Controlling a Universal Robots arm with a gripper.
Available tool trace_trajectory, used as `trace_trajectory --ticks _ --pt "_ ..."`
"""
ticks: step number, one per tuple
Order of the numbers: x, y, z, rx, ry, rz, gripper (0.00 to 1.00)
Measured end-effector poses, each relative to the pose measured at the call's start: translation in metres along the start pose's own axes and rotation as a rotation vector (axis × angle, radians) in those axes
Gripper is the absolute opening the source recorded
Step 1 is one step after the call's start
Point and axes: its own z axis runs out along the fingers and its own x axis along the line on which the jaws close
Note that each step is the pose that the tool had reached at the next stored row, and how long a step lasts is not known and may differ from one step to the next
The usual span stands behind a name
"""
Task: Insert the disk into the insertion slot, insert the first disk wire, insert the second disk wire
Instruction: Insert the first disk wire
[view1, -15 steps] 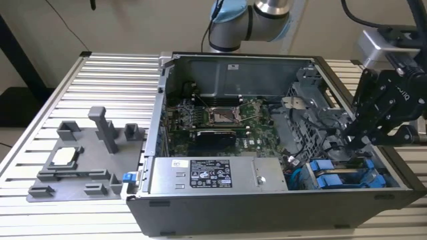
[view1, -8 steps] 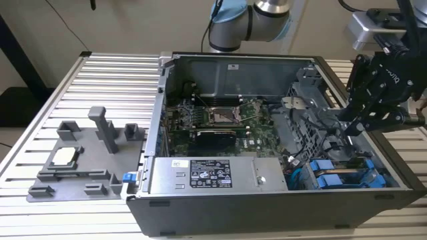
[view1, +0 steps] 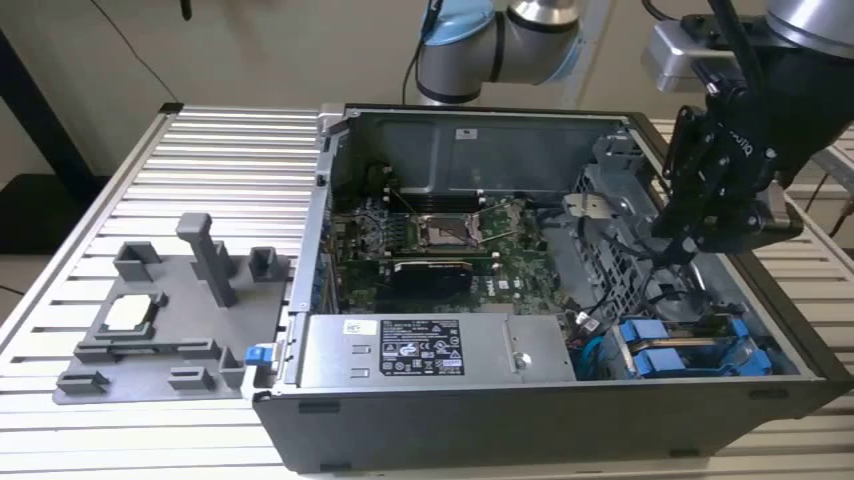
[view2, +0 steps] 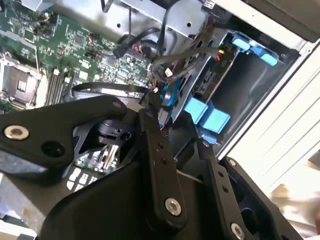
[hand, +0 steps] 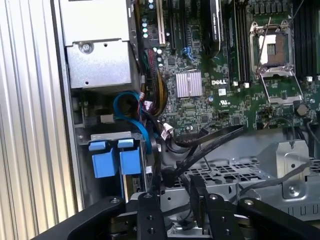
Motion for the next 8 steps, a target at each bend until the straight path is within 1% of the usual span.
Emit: trace_trajectory --ticks 3,6,7,8 --pt "-0.0027 0.0029 0.0014 0.0039 0.0241 -0.007 0.37" --pt "-0.0061 0.0055 0.0034 0.0106 0.0438 -0.013 0.37" --pt "-0.0069 0.0067 0.0041 0.0139 0.0489 -0.015 0.37" --pt "-0.0073 0.0081 0.0049 0.0178 0.0518 -0.016 0.37"
